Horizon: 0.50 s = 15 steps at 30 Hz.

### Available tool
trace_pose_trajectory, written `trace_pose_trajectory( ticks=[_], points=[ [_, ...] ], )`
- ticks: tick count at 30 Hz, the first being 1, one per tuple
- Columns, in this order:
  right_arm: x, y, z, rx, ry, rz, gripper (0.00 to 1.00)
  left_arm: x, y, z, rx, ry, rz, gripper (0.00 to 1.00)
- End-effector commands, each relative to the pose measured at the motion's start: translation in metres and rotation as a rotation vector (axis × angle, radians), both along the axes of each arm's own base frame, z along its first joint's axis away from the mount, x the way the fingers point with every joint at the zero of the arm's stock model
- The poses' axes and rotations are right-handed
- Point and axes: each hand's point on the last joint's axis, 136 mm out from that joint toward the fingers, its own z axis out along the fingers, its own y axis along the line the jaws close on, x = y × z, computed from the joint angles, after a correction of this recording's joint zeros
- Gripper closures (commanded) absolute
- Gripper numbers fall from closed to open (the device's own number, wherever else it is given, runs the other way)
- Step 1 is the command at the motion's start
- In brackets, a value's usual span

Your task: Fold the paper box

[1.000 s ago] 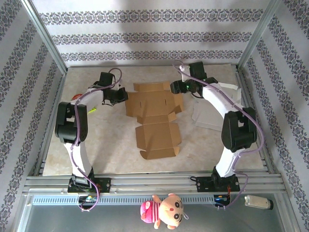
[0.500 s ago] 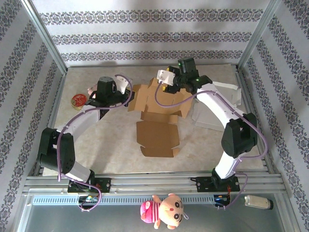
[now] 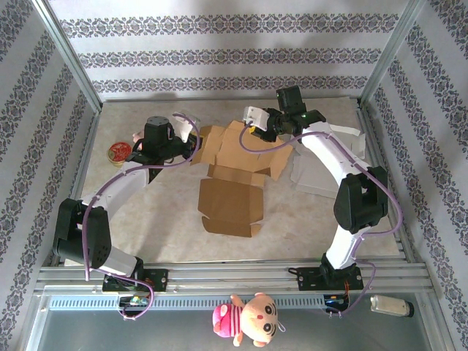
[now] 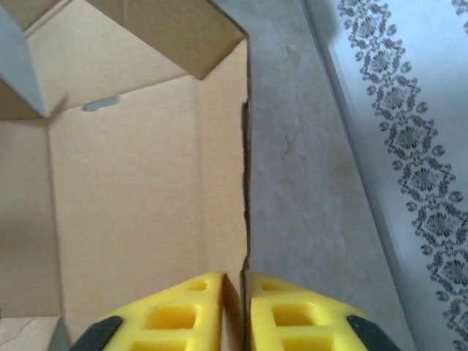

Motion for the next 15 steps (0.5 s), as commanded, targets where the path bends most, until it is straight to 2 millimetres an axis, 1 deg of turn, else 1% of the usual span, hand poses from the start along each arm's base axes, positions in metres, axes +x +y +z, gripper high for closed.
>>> trace_pose_trajectory(
  ticks=[1,2,3,4,5,6,8,9,11,12,14,15],
  points=[
    [-0.009,0.008,0.006,0.028,0.017,0.027,0.93,-0.002,-0.002,0.014,0.007,-0.073,-0.012,1.0],
    [-0.008,0.008,0.01,0.022,-0.001,0.018,0.96,-0.002,-0.002,0.014,0.002,-0.067,-0.01,1.0],
    [-0.008,0.008,0.014,0.011,-0.022,0.012,0.97,-0.003,-0.002,0.015,-0.008,-0.059,-0.005,0.95],
    [-0.009,0.008,0.017,0.0,-0.043,0.006,0.97,-0.004,-0.001,0.017,-0.025,-0.048,0.008,0.84],
    [-0.009,0.007,0.021,-0.016,-0.074,-0.007,0.97,-0.006,0.001,0.021,-0.052,-0.026,0.034,0.67],
    [-0.009,0.006,0.024,-0.038,-0.106,-0.021,0.97,-0.008,0.006,0.026,-0.084,0.012,0.08,0.53],
    [-0.01,0.004,0.027,-0.075,-0.158,-0.048,0.97,-0.017,0.017,0.036,-0.172,0.114,0.197,0.39],
    [-0.013,0.003,0.027,-0.095,-0.181,-0.056,0.97,-0.024,0.022,0.041,-0.246,0.164,0.263,0.33],
    [-0.018,0.003,0.024,-0.132,-0.219,-0.077,0.97,-0.04,0.028,0.049,-0.414,0.251,0.347,0.28],
    [-0.021,0.005,0.02,-0.155,-0.24,-0.08,0.97,-0.048,0.029,0.052,-0.515,0.297,0.381,0.28],
    [-0.024,0.007,0.013,-0.214,-0.297,-0.095,0.98,-0.06,0.03,0.05,-0.704,0.415,0.444,0.27],
    [-0.025,0.007,0.009,-0.242,-0.333,-0.108,0.98,-0.065,0.029,0.045,-0.788,0.482,0.464,0.28]
  ],
)
